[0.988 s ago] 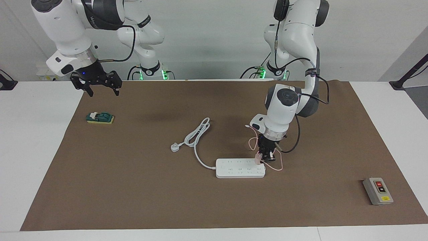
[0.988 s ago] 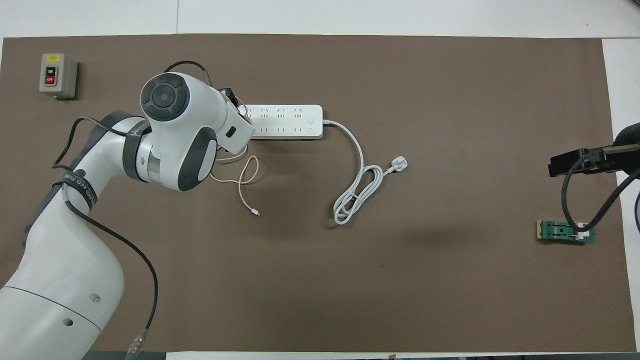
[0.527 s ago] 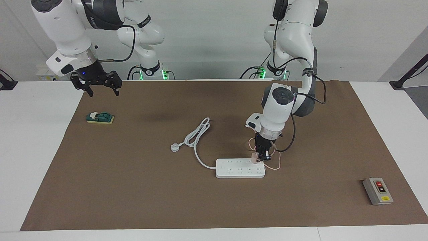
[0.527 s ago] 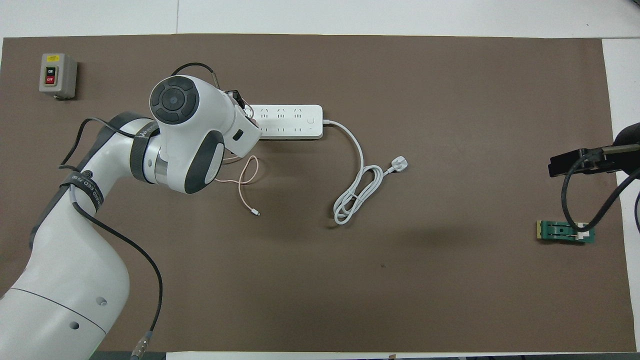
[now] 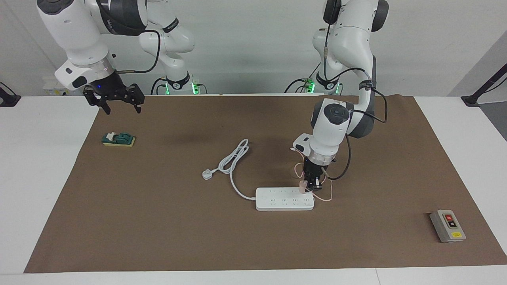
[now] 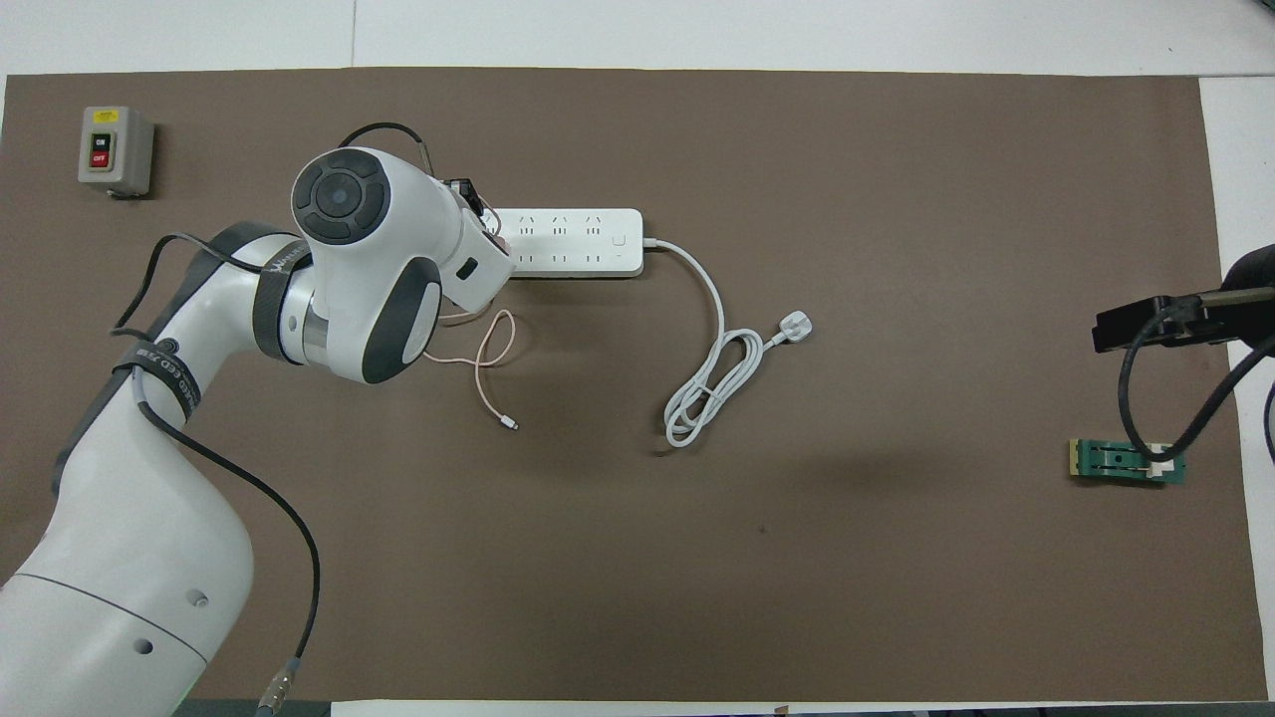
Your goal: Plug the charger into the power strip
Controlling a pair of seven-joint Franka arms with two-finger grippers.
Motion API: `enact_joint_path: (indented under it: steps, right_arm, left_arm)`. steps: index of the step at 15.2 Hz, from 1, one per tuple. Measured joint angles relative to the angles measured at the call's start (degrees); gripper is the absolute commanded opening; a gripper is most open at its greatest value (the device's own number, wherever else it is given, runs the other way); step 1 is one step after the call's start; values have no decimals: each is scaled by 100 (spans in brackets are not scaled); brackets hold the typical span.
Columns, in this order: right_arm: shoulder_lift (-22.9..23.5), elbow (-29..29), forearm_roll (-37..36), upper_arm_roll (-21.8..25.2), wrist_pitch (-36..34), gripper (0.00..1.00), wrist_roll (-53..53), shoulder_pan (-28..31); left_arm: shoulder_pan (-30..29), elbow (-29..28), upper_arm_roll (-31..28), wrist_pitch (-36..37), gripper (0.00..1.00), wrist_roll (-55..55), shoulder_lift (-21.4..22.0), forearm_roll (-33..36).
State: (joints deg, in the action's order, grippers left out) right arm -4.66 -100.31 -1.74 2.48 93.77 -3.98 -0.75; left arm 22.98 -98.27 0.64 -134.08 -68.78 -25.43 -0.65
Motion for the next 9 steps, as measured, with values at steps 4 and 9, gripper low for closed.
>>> enact_joint_path:
  steps: [4, 9]
  right_arm:
    - [0, 0, 0, 0, 0, 100, 0, 0]
    - [0, 0, 0, 0, 0, 100, 0, 0]
  left_arm:
    - [0, 2, 1, 17, 0, -48, 1, 0]
    - [-10, 17, -7, 122, 0, -138, -1, -5]
